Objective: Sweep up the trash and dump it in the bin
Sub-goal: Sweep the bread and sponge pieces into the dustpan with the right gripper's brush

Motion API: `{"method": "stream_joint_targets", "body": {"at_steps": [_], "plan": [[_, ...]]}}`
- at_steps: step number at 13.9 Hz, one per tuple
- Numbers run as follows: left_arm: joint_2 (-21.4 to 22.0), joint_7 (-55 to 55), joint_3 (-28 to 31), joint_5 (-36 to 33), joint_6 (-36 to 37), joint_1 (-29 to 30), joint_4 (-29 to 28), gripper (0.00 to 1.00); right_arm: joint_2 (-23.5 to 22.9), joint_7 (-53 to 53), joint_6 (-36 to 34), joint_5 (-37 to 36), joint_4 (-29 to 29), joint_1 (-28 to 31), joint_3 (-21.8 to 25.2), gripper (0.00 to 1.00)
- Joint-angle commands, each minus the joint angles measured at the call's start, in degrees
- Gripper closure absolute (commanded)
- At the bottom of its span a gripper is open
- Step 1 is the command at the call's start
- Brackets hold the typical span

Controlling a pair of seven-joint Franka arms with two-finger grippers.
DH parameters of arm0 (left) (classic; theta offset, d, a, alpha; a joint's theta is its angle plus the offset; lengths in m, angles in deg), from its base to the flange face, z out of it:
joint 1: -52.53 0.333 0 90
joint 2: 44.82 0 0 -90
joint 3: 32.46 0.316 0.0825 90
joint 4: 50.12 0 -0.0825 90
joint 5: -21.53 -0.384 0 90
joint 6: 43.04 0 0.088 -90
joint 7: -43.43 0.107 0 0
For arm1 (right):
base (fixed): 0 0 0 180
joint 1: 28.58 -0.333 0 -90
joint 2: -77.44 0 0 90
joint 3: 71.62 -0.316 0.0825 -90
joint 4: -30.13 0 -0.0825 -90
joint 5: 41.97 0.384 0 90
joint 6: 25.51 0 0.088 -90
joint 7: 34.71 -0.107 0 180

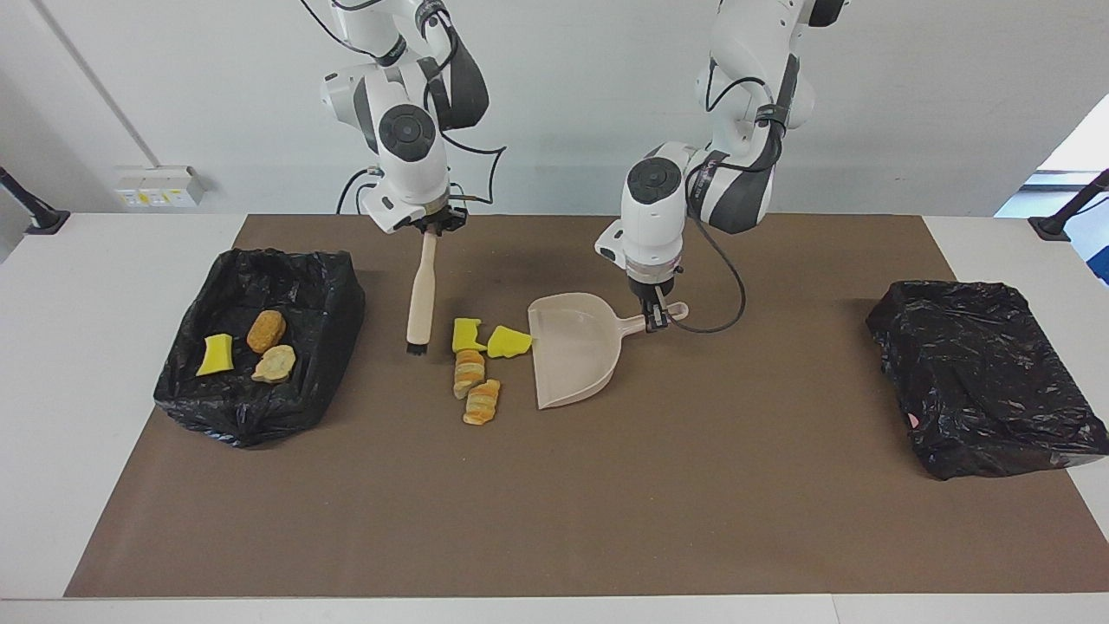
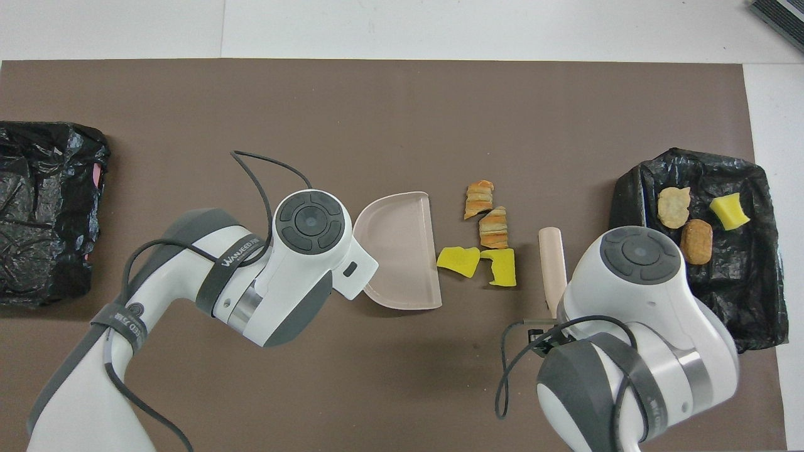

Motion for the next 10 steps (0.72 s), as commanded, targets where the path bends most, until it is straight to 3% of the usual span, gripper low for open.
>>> {"method": "stream_joint_targets", "body": {"at_steps": [1, 8, 10], "plan": [[2.41, -0.81, 0.71, -1.36, -2.19, -1.58, -3.61, 1.00, -0.07, 1.50, 3.74, 3.25, -2.91, 0.08, -0.32, 1.00], [2.59, -0.81, 0.63, -1.62, -4.65, -2.90, -4.93, 1.00, -3.85, 4.58, 7.69, 15.83, -2.82, -1.58, -0.40, 1.00], [2.15, -0.98, 0.54, -1.53, -5.87, -3.08, -4.84, 1.00, -5.61, 4.49, 10.68, 22.40, -2.12, -3.25, -0.40, 1.00]]}}
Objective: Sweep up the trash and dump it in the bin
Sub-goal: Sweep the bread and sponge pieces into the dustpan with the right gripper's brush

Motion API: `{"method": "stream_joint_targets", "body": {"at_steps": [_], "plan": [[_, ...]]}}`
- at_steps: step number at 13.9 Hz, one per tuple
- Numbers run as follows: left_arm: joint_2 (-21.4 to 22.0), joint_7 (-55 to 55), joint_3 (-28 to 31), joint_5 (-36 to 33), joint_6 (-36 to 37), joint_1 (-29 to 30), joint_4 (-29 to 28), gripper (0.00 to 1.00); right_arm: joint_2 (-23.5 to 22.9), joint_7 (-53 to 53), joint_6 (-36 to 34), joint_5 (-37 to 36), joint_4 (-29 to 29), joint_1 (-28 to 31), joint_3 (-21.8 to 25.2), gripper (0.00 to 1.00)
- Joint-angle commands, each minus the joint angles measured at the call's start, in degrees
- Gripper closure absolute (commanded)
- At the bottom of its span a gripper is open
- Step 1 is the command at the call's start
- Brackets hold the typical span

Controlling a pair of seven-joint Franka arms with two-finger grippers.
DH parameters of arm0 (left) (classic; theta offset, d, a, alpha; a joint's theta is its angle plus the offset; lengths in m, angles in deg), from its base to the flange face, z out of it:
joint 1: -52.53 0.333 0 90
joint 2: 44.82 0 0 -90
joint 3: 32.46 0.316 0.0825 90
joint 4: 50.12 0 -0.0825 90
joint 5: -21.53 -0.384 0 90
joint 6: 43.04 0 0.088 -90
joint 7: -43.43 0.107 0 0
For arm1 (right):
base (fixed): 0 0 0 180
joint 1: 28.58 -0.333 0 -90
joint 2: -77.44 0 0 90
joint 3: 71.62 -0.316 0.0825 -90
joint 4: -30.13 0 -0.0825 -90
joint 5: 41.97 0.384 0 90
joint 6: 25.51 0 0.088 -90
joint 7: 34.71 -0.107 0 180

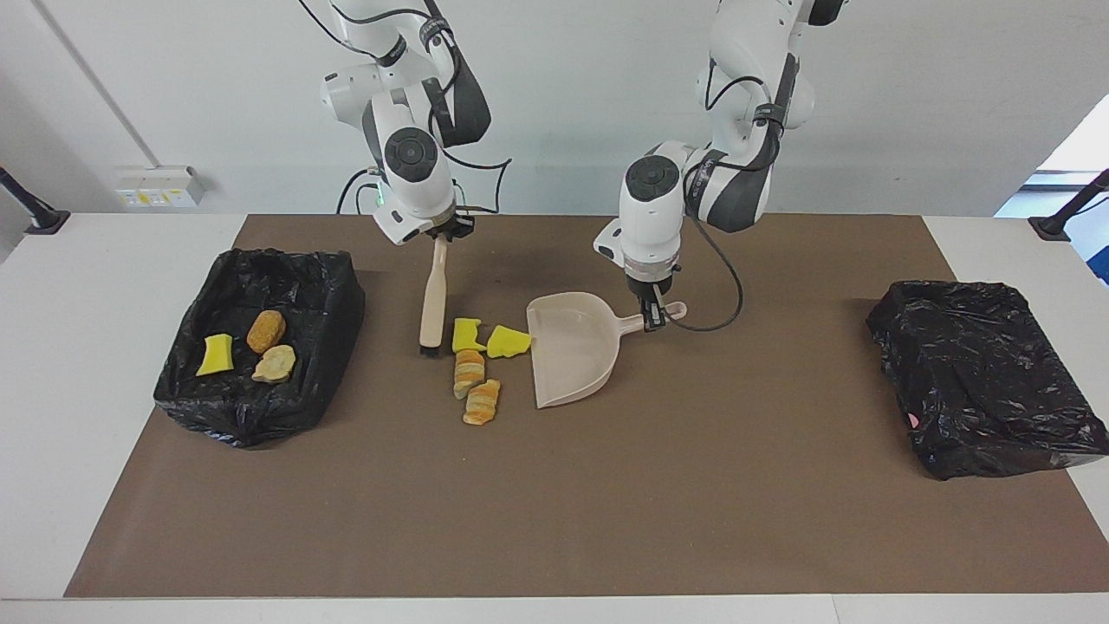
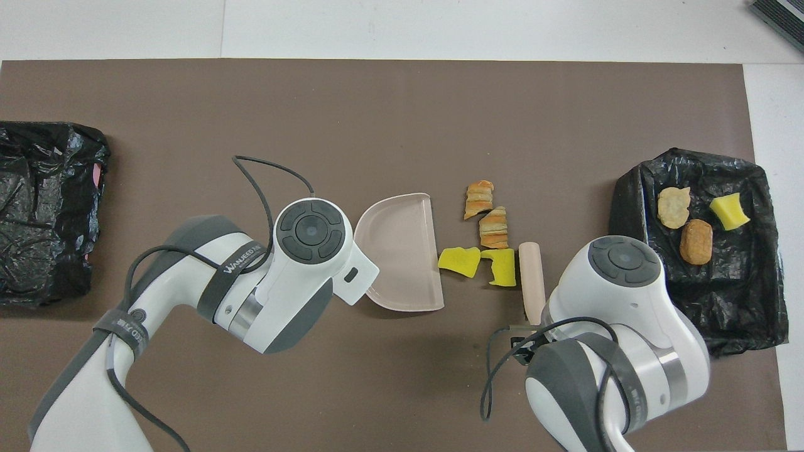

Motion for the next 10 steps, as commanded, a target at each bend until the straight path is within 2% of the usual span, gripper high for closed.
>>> {"method": "stream_joint_targets", "body": {"at_steps": [1, 6, 8, 10], "plan": [[0.84, -2.08, 0.56, -1.15, -3.71, -2.54, -2.50, 1.00, -2.71, 1.36, 2.38, 7.12, 1.94, -1.32, -0.23, 1.00], [0.05, -2.71, 0.56, -0.53, -8.46, -1.59, -2.76, 1.00, -4.82, 0.32, 2.03, 15.83, 6.07, -2.37, -0.41, 1.00], [-0.38, -2.80, 0.56, 1.82, -8.82, -1.50, -2.76, 1.00, -4.65, -2.75, 1.34, 14.80, 9.05, -4.31, -0.41, 1.00], [-0.65, -2.62, 0.65, 5.60, -8.30, -0.97, -2.50, 1.00, -3.34, -4.52, -2.87, 10.33, 11.17, -3.87, 0.03, 1.00]]}}
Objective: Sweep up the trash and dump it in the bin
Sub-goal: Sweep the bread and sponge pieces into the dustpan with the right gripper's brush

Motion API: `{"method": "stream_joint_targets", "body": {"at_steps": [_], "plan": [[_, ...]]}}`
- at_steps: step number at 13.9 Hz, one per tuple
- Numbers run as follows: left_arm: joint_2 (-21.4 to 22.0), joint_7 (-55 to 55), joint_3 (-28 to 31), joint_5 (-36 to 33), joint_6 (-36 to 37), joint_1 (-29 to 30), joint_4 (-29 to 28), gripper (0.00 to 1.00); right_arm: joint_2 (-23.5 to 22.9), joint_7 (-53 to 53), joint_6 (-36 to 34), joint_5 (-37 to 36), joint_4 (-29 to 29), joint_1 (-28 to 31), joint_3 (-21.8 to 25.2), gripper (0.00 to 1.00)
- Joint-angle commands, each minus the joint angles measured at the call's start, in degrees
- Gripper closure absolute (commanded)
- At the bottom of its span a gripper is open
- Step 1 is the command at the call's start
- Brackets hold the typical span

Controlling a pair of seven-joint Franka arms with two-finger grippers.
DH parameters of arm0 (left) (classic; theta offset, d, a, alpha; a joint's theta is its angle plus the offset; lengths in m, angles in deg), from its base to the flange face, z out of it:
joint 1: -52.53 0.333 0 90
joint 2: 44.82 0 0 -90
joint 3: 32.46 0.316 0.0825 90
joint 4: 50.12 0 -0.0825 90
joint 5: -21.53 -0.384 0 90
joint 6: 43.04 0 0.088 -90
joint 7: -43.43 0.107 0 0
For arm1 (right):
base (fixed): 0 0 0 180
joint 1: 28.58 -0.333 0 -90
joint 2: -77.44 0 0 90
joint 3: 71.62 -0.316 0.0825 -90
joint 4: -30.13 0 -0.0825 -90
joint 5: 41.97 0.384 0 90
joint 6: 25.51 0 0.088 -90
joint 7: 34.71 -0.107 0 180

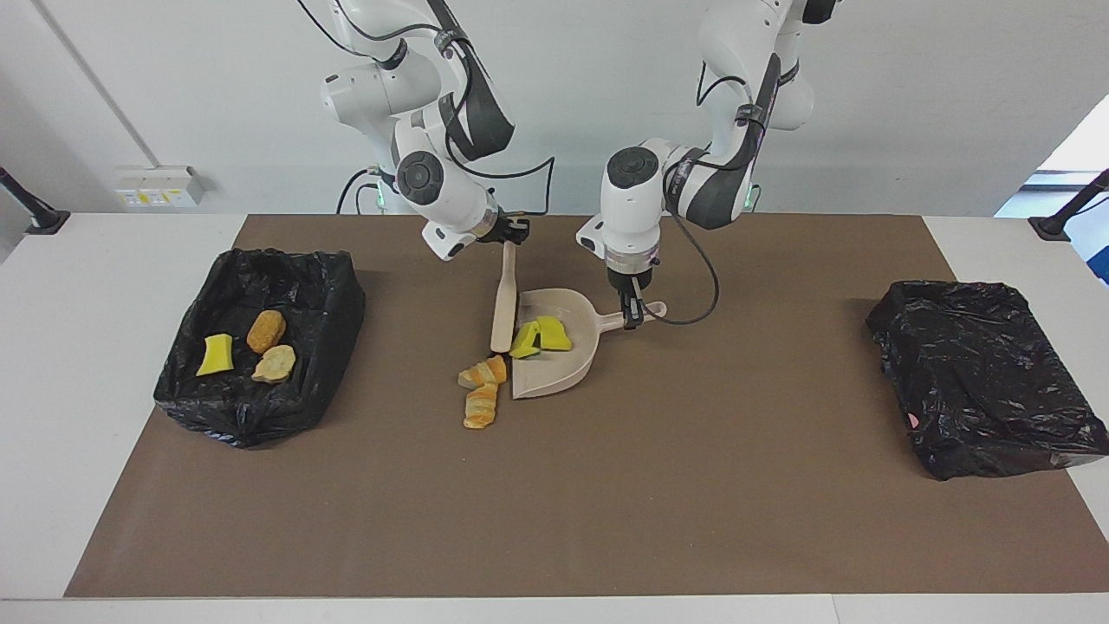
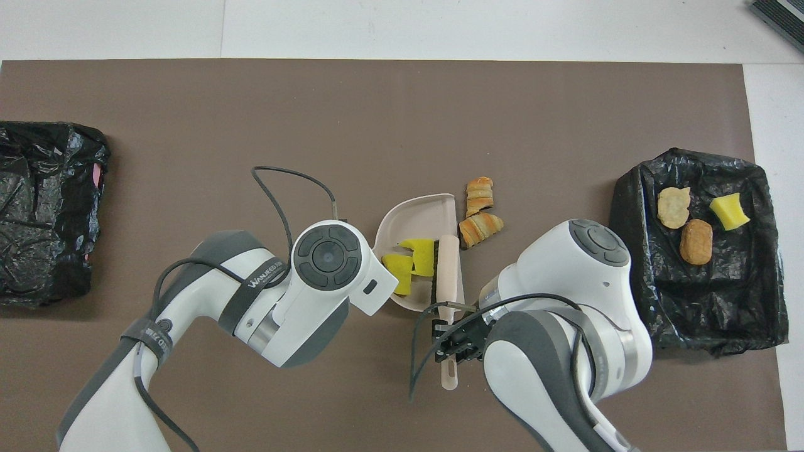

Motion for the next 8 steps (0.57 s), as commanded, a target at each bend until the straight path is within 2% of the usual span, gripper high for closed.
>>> {"method": "stream_joint_targets", "body": {"at_steps": [1, 3, 6, 8], "plan": [[-0.06, -1.27, 0.18, 2.74, -1.48, 1.64, -0.70, 1.00, 0.82, -1.93, -5.12, -7.25, 4.04, 0.72, 0.29, 1.00], [-0.07, -1.45, 0.27, 2.74, -0.78, 3.31, 0.00, 1.00, 0.12, 1.30, -7.15, -18.49, 6.16, 1.42, 0.29, 1.00], [-0.77, -2.15, 0.44, 2.13, 6.31, 3.15, 5.43, 1.00, -1.19, 18.06, -6.63, -29.22, 6.60, 3.88, 0.46, 1.00], [-2.43, -3.11, 0.61, 1.69, 11.06, 3.06, 8.95, 1.00, -6.44, 24.50, -6.19, -36.70, 11.15, 5.20, 0.38, 1.00]]}}
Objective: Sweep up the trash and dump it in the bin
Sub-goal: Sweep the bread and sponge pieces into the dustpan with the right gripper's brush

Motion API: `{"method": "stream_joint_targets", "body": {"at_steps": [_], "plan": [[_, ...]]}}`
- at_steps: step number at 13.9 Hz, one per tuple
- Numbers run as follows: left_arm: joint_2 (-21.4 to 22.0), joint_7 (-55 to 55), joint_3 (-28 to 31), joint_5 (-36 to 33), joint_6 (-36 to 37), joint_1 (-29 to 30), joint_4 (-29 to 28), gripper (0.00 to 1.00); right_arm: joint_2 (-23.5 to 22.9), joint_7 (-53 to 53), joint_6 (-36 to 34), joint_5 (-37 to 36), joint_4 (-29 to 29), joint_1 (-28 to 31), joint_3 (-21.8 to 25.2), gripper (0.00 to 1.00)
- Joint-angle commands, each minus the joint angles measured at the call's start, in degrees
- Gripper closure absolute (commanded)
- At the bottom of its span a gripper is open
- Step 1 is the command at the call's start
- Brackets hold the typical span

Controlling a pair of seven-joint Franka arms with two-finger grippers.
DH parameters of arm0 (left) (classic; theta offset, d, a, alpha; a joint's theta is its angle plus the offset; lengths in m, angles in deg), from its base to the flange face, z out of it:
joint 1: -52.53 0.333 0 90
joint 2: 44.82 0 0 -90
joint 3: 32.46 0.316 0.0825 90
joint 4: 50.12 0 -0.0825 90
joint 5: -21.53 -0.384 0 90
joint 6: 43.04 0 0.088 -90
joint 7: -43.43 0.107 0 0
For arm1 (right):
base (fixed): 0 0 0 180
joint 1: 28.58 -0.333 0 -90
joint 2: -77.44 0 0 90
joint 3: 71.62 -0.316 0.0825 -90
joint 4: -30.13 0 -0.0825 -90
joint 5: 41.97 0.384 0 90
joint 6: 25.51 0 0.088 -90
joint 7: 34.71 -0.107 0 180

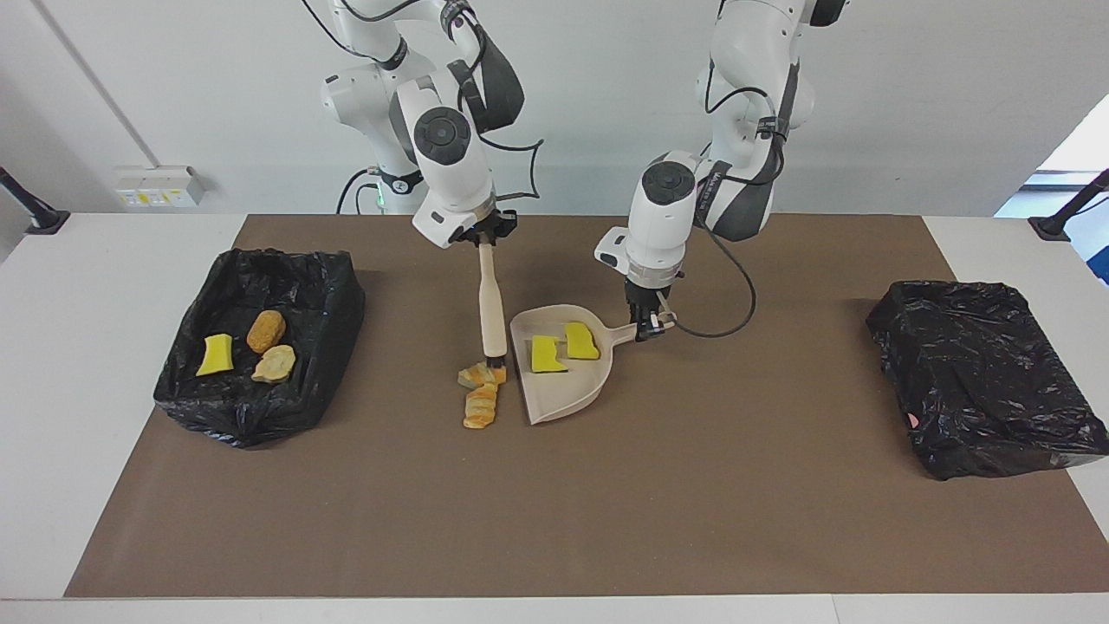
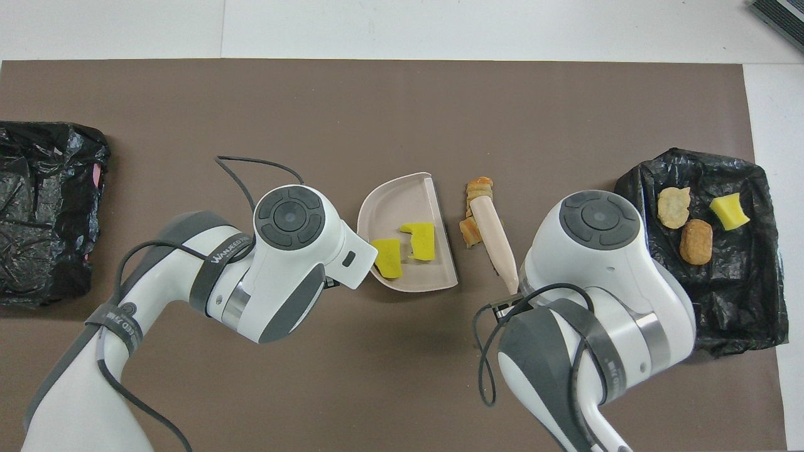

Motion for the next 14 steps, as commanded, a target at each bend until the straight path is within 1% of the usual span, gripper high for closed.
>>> {"method": "stream_joint_targets", "body": {"at_steps": [1, 2, 3, 4, 5, 6, 8, 9, 10, 12, 14], "plan": [[-2.06, -2.31, 0.18, -0.82, 4.96, -0.28, 4.67, 1.00, -8.04, 9.05, -0.21, -7.85, 8.04, 1.98, -0.25, 1.00], [-2.41, -3.27, 0.27, -1.18, 5.31, -0.37, 4.85, 1.00, -10.16, 11.08, 0.22, -9.45, 10.51, 3.03, -0.25, 1.00], [-3.46, -3.37, 0.18, -1.96, 6.97, -0.45, 6.15, 1.00, -11.66, 11.80, 1.53, -10.07, 11.57, 3.21, -0.25, 1.00], [-5.30, -3.37, 0.18, -2.41, 10.47, -0.46, 10.08, 1.00, -12.28, 11.80, 3.63, -10.69, 11.24, 3.22, -0.25, 1.00], [-7.49, -3.37, 0.18, -3.02, 13.72, -0.46, 14.21, 1.00, -12.55, 11.80, 5.66, -10.78, 10.36, 3.30, -0.25, 1.00], [-8.90, -3.37, 0.09, -3.90, 14.28, -0.63, 15.82, 1.00, -12.73, 11.80, 7.07, -10.78, 9.40, 3.83, -0.25, 1.00], [-9.44, -3.46, 0.09, -4.17, 13.84, -0.81, 15.84, 1.00, -11.94, 11.45, 10.32, -10.08, 5.98, 4.62, -0.34, 1.00], [-9.45, -3.46, 0.09, -4.26, 13.76, -0.81, 15.84, 1.00, -11.15, 11.19, 10.86, -9.56, 4.57, 4.71, -0.34, 1.00], [-9.45, -3.80, 0.09, -4.78, 13.41, -0.98, 15.75, 1.00, -10.36, 9.88, 10.69, -7.72, 3.16, 4.62, -0.43, 1.00], [-9.36, -4.25, 0.00, -4.87, 12.44, -1.86, 15.14, 1.00, -8.78, 6.45, 10.16, -0.01, 0.79, 3.75, -0.52, 1.00], [-9.01, -4.25, 0.00, -4.87, 10.25, -2.39, 13.21, 1.00, -7.99, 6.44, 8.50, 5.98, -0.19, 3.31, -0.78, 1.00]]}}
